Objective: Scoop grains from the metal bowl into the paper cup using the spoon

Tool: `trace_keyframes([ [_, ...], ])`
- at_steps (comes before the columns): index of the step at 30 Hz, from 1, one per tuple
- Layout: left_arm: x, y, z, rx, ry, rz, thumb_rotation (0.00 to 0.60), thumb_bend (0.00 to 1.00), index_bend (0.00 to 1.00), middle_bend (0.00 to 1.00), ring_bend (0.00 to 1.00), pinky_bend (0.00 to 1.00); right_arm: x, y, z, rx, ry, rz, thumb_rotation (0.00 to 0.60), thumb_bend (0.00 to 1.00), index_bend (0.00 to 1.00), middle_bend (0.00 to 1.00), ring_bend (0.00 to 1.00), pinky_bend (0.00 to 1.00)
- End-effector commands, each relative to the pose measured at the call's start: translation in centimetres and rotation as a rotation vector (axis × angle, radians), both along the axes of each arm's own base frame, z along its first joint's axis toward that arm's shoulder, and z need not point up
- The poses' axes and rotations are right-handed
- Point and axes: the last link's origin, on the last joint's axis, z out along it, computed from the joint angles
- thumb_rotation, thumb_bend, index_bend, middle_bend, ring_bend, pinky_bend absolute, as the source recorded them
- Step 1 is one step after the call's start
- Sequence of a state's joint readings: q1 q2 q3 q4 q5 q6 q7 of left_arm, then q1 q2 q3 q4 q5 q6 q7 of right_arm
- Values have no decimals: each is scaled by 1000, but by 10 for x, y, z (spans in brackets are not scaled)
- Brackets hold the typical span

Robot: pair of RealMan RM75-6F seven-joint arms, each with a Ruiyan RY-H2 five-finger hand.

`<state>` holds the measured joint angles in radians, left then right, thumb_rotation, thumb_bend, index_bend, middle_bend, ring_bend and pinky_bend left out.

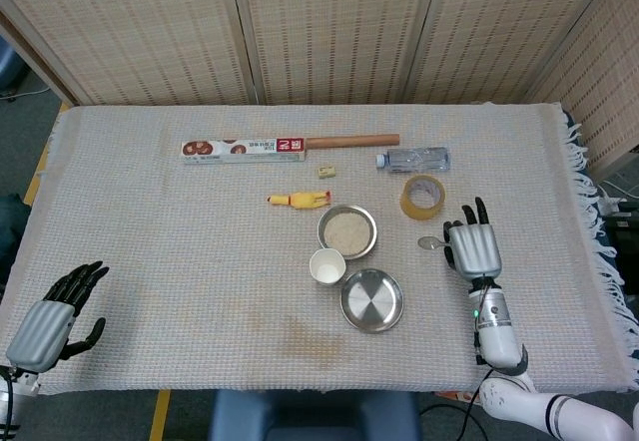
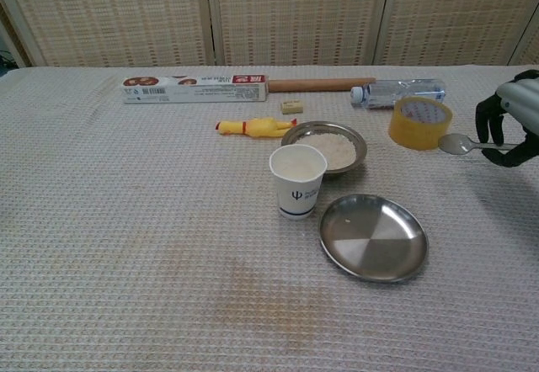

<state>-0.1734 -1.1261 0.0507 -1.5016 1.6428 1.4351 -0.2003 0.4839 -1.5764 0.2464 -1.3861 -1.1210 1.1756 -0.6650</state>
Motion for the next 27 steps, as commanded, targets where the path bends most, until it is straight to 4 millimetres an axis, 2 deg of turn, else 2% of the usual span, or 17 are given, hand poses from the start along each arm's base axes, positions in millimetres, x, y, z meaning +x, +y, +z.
trace_keyframes([
  [1, 0, 0, 0, 0, 0, 0, 600, 469, 0, 0, 0, 126, 22, -13, 6, -2, 19, 44, 600, 344, 832, 559, 139, 26],
  [5, 0, 0, 0, 0, -1, 1, 600, 469, 0, 0, 0, 126, 50, -28, 1, 12, 63, 94, 600, 344, 832, 560, 139, 26],
  [6, 0, 0, 1, 1, -2, 2, 600, 469, 0, 0, 0, 126, 72, -38, -8, 34, 107, 147, 600, 344, 832, 559, 139, 26],
  [8, -1, 0, 2, 0, -6, 3, 600, 469, 0, 0, 0, 127, 92, -51, -21, 39, 157, 154, 600, 345, 832, 559, 139, 26],
  [12, -3, 1, 6, 9, -13, 8, 600, 469, 0, 0, 0, 127, 114, -62, -34, 48, 231, 173, 600, 345, 832, 559, 139, 26],
  [19, -5, 2, 8, 4, -22, 16, 600, 470, 0, 0, 0, 126, 134, -72, -54, 64, 454, 242, 600, 345, 831, 560, 139, 26],
  [24, -5, 2, 8, 2, -26, 14, 600, 469, 0, 0, 0, 126, 132, -73, -67, 91, 597, 262, 600, 345, 821, 559, 139, 31],
  [27, -5, 2, 9, 5, -29, 15, 600, 469, 0, 0, 0, 127, 131, -73, -71, 105, 613, 255, 600, 345, 819, 560, 139, 50],
])
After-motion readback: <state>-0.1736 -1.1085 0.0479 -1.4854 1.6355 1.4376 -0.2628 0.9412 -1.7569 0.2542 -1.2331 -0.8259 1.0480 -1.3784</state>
